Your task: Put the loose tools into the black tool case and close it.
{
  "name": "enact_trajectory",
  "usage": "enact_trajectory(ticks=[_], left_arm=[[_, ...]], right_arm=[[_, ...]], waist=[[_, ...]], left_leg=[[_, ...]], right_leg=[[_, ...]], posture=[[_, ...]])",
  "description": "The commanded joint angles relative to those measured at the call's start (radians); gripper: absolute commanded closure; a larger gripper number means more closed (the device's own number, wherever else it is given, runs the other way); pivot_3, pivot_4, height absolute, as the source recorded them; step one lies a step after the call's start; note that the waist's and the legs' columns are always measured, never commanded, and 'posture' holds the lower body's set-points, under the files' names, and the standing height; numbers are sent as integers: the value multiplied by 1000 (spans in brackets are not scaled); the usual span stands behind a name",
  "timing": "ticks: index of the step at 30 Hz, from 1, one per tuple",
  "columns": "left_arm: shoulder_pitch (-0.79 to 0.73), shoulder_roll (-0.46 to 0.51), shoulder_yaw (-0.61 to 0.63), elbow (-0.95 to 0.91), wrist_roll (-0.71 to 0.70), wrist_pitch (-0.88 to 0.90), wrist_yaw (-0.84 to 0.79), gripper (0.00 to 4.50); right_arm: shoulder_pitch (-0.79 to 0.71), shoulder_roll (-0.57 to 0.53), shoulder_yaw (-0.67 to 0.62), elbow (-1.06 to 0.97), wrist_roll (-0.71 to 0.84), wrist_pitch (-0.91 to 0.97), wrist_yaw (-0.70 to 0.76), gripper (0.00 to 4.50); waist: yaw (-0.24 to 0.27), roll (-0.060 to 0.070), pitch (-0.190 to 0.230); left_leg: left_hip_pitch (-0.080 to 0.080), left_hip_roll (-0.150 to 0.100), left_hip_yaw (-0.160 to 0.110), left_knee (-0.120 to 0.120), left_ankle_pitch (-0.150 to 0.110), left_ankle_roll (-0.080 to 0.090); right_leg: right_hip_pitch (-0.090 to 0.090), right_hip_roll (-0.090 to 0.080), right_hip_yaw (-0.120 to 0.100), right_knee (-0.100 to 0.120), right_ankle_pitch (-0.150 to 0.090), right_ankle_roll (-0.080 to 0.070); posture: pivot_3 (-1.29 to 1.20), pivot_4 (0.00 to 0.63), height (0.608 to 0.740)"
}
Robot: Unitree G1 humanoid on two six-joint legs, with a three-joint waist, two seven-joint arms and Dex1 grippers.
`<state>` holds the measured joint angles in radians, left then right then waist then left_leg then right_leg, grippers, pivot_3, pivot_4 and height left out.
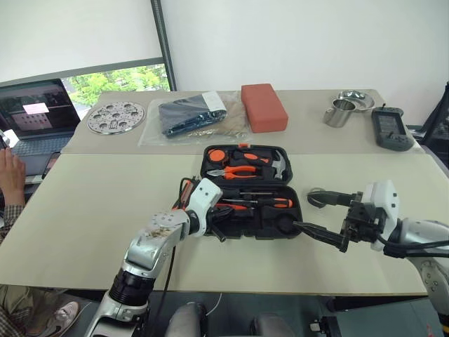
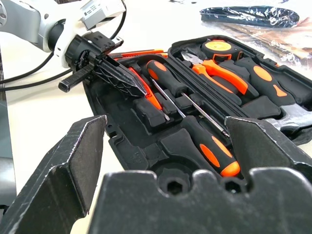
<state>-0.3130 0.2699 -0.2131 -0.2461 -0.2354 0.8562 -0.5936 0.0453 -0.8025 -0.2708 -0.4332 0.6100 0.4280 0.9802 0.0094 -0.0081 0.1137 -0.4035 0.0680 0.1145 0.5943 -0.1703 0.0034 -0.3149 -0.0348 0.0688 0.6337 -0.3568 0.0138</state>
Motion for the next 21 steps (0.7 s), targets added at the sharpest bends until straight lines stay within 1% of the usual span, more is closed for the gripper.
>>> enact_trajectory(ticks=[1,2,7,9,12,15,17,20,21], left_arm=[[26,-4,-10,28,-3,30,29,4470],[23,-6,-3,27,-5,14,32,4470],[13,-8,53,2,-5,-210,17,4470],[12,-14,88,-23,-10,-279,34,4470],[12,2,123,-58,35,-380,83,4470],[9,-3,187,-76,66,-374,185,4470],[24,10,219,-97,61,-287,220,4470],[91,72,231,-159,85,-135,249,3770],[109,87,231,-177,86,-102,253,3372]], right_arm=[[-8,-3,-34,-37,17,-17,-3,0],[-8,-3,-34,-37,17,-17,-3,0],[-19,-2,-24,-25,15,-20,3,0],[-30,-1,-16,-20,17,-19,7,0],[-52,3,-6,-11,27,-15,15,0],[-77,8,1,-5,38,-5,18,0],[-91,10,9,0,37,-2,23,0],[-121,12,30,8,39,3,33,0],[-128,11,35,10,39,5,36,0]], waist=[[1,0,0],[1,0,0],[1,0,0],[0,-1,0],[-3,-1,0],[-1,-1,0],[-1,-1,1],[-5,-1,0],[-8,-1,0]], left_leg=[[0,0,0,0,0,0],[0,0,0,0,0,0],[-1,0,0,0,0,0],[-1,0,0,0,0,0],[-1,0,0,0,0,0],[-2,0,0,0,0,0],[-1,0,0,0,0,0],[-2,0,0,0,0,0],[-1,0,0,-1,0,0]], right_leg=[[0,0,0,0,0,0],[0,-1,0,0,0,0],[0,-1,0,0,0,0],[-1,0,0,0,0,0],[-1,0,0,0,0,0],[-1,0,0,-1,0,0],[-1,0,0,-1,0,0],[-1,0,0,-1,0,0],[-1,0,0,-1,0,0]], posture=[[0,150,740],[0,150,740],[0,150,740],[0,150,740],[0,150,740],[0,150,740],[0,150,740],[0,150,740],[0,150,740]])
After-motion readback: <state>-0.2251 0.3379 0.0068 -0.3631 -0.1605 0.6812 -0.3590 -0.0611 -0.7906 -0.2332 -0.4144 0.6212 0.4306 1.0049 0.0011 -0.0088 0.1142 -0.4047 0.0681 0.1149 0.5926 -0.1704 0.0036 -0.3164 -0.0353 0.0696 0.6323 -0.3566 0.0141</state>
